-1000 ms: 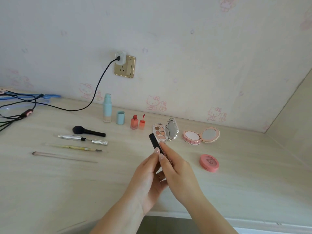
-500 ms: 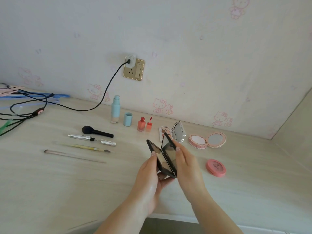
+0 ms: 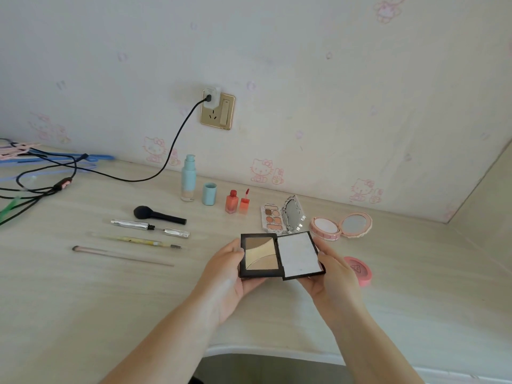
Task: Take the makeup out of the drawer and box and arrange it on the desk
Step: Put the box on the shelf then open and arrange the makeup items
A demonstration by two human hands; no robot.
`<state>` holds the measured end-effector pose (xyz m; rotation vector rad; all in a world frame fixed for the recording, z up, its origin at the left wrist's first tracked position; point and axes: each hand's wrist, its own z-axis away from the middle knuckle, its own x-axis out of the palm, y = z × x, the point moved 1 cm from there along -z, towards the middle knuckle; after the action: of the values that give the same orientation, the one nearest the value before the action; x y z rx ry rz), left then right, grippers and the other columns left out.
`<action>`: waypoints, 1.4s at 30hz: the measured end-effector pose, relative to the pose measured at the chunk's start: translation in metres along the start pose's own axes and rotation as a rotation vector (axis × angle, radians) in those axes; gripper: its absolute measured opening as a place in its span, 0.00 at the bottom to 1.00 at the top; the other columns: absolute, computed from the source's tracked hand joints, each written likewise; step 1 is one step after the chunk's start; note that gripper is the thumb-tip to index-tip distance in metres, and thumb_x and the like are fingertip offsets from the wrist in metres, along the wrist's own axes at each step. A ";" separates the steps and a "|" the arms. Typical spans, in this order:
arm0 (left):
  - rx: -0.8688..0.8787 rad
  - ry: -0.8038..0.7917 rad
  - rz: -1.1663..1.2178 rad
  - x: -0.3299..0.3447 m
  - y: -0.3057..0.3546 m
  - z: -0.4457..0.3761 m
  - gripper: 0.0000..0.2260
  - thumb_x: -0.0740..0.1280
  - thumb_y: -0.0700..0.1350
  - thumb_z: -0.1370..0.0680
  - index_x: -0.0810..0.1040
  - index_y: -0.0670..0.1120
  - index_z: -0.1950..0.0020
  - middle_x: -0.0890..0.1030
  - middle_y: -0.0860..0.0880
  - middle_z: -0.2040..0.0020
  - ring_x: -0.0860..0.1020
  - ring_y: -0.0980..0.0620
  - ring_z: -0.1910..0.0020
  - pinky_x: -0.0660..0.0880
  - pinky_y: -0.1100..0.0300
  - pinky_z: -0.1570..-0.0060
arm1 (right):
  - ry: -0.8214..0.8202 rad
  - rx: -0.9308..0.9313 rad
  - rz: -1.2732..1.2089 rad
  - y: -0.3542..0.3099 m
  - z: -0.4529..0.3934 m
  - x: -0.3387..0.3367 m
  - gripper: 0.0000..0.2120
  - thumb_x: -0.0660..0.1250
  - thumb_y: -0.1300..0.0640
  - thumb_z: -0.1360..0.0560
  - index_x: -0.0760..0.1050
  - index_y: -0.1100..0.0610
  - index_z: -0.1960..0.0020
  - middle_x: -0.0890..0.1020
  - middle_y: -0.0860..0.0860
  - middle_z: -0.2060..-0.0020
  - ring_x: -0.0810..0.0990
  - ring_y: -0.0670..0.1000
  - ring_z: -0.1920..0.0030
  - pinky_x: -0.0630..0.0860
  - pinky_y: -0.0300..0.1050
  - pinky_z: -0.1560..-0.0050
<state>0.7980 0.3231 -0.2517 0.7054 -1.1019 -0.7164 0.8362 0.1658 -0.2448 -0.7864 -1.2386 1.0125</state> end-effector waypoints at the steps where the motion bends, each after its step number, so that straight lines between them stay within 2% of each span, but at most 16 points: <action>1: 0.003 0.012 0.003 0.001 0.002 0.000 0.15 0.53 0.34 0.20 0.80 0.43 0.51 0.85 0.45 0.59 0.81 0.49 0.59 0.80 0.51 0.54 | 0.009 0.009 -0.004 0.001 -0.002 -0.002 0.20 0.52 0.70 0.23 0.77 0.57 0.42 0.86 0.53 0.56 0.82 0.55 0.53 0.81 0.53 0.51; 3: 0.008 0.074 0.045 0.003 0.004 0.000 0.14 0.54 0.34 0.20 0.76 0.44 0.57 0.83 0.47 0.65 0.79 0.48 0.60 0.76 0.50 0.52 | 0.032 0.021 -0.007 0.005 -0.005 -0.006 0.20 0.52 0.71 0.24 0.77 0.57 0.42 0.85 0.53 0.55 0.81 0.55 0.53 0.81 0.52 0.52; 5: 0.006 0.082 0.063 0.000 0.006 -0.002 0.11 0.55 0.35 0.19 0.73 0.45 0.56 0.80 0.47 0.61 0.78 0.48 0.58 0.76 0.53 0.56 | 0.044 0.027 0.000 0.007 -0.009 -0.009 0.21 0.52 0.71 0.24 0.78 0.56 0.43 0.85 0.54 0.53 0.81 0.55 0.52 0.81 0.50 0.55; 7: -0.007 0.057 0.019 -0.003 0.006 -0.006 0.08 0.56 0.35 0.19 0.71 0.45 0.46 0.80 0.46 0.57 0.78 0.50 0.58 0.78 0.57 0.62 | 0.049 0.036 0.010 0.008 -0.012 -0.011 0.21 0.52 0.71 0.25 0.78 0.55 0.45 0.84 0.53 0.54 0.81 0.55 0.53 0.80 0.50 0.57; 9: -0.013 0.047 -0.048 -0.006 0.006 -0.009 0.15 0.57 0.36 0.20 0.66 0.44 0.33 0.81 0.46 0.54 0.79 0.51 0.57 0.77 0.59 0.63 | 0.047 0.046 0.022 0.010 -0.016 -0.012 0.20 0.53 0.71 0.24 0.77 0.55 0.43 0.84 0.52 0.55 0.82 0.54 0.55 0.80 0.50 0.58; 13: -0.010 0.017 -0.194 -0.005 0.014 -0.013 0.21 0.58 0.37 0.20 0.60 0.41 0.26 0.79 0.47 0.47 0.78 0.53 0.52 0.74 0.59 0.53 | 0.008 0.037 0.123 0.012 -0.022 -0.014 0.20 0.54 0.70 0.24 0.75 0.55 0.39 0.85 0.52 0.55 0.83 0.53 0.57 0.81 0.50 0.56; 16: -0.024 0.021 -0.324 -0.005 0.019 -0.022 0.23 0.59 0.40 0.19 0.59 0.44 0.25 0.73 0.44 0.33 0.74 0.50 0.39 0.70 0.57 0.44 | -0.017 0.031 0.204 0.012 -0.027 -0.012 0.21 0.53 0.69 0.24 0.75 0.54 0.38 0.85 0.53 0.50 0.83 0.55 0.52 0.80 0.53 0.50; 19: -0.033 0.017 -0.466 -0.008 0.022 -0.032 0.23 0.60 0.43 0.19 0.59 0.46 0.25 0.70 0.44 0.30 0.68 0.47 0.31 0.70 0.54 0.39 | -0.043 0.012 0.315 0.011 -0.032 -0.011 0.22 0.51 0.69 0.24 0.76 0.51 0.41 0.85 0.52 0.51 0.83 0.54 0.51 0.79 0.53 0.46; 23: -0.042 0.033 -0.525 -0.010 0.025 -0.040 0.24 0.61 0.43 0.20 0.58 0.48 0.25 0.70 0.45 0.31 0.69 0.48 0.32 0.72 0.51 0.38 | -0.052 -0.101 0.731 0.007 -0.042 -0.019 0.20 0.53 0.62 0.25 0.79 0.43 0.49 0.85 0.48 0.56 0.81 0.55 0.52 0.77 0.53 0.43; 25: -0.039 0.036 -0.558 -0.008 0.028 -0.043 0.25 0.61 0.43 0.20 0.57 0.48 0.24 0.69 0.45 0.31 0.69 0.46 0.33 0.73 0.49 0.39 | -0.086 -0.156 0.918 0.004 -0.049 -0.022 0.17 0.53 0.59 0.23 0.79 0.46 0.48 0.82 0.51 0.60 0.77 0.54 0.60 0.74 0.46 0.52; 26: -0.037 0.033 -0.577 -0.008 0.029 -0.045 0.25 0.60 0.42 0.20 0.57 0.48 0.24 0.68 0.46 0.30 0.70 0.46 0.33 0.73 0.48 0.39 | -0.095 -0.178 1.008 0.004 -0.054 -0.023 0.16 0.53 0.58 0.23 0.78 0.49 0.49 0.80 0.55 0.61 0.74 0.54 0.63 0.71 0.46 0.56; 28: -0.036 0.022 -0.636 -0.006 0.031 -0.049 0.25 0.60 0.43 0.19 0.55 0.48 0.24 0.68 0.46 0.30 0.70 0.46 0.33 0.73 0.47 0.37 | -0.101 -0.203 1.157 0.003 -0.061 -0.025 0.14 0.52 0.57 0.24 0.76 0.54 0.50 0.81 0.59 0.57 0.77 0.58 0.61 0.71 0.48 0.57; 32: -0.033 0.026 -0.717 -0.005 0.031 -0.053 0.25 0.59 0.44 0.19 0.55 0.48 0.24 0.68 0.46 0.29 0.70 0.47 0.33 0.73 0.49 0.37 | -0.098 -0.204 1.296 0.005 -0.065 -0.028 0.13 0.52 0.56 0.24 0.75 0.58 0.54 0.82 0.58 0.58 0.82 0.59 0.55 0.71 0.47 0.59; 36: -0.031 0.024 -0.753 -0.003 0.029 -0.056 0.24 0.59 0.44 0.19 0.57 0.48 0.24 0.68 0.46 0.29 0.70 0.48 0.33 0.73 0.51 0.38 | -0.076 -0.255 1.407 0.004 -0.060 -0.025 0.10 0.54 0.56 0.23 0.72 0.56 0.58 0.76 0.56 0.54 0.80 0.57 0.54 0.74 0.48 0.53; 39: -0.037 0.019 -0.778 -0.001 0.027 -0.056 0.23 0.60 0.44 0.19 0.58 0.48 0.25 0.69 0.46 0.30 0.71 0.50 0.39 0.73 0.53 0.38 | -0.074 -0.290 1.480 0.004 -0.056 -0.026 0.08 0.56 0.56 0.22 0.69 0.53 0.60 0.73 0.53 0.50 0.78 0.56 0.54 0.74 0.47 0.53; 42: -0.033 0.017 -0.850 -0.002 0.029 -0.056 0.25 0.60 0.47 0.20 0.57 0.50 0.24 0.67 0.47 0.28 0.68 0.49 0.33 0.72 0.54 0.38 | -0.102 -0.315 1.467 0.004 -0.055 -0.026 0.08 0.56 0.56 0.22 0.69 0.51 0.59 0.74 0.54 0.49 0.79 0.56 0.54 0.76 0.49 0.50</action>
<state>0.8550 0.3499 -0.2455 1.1630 -0.7425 -1.4361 0.8892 0.1454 -0.2682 -2.0224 -0.7679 2.0215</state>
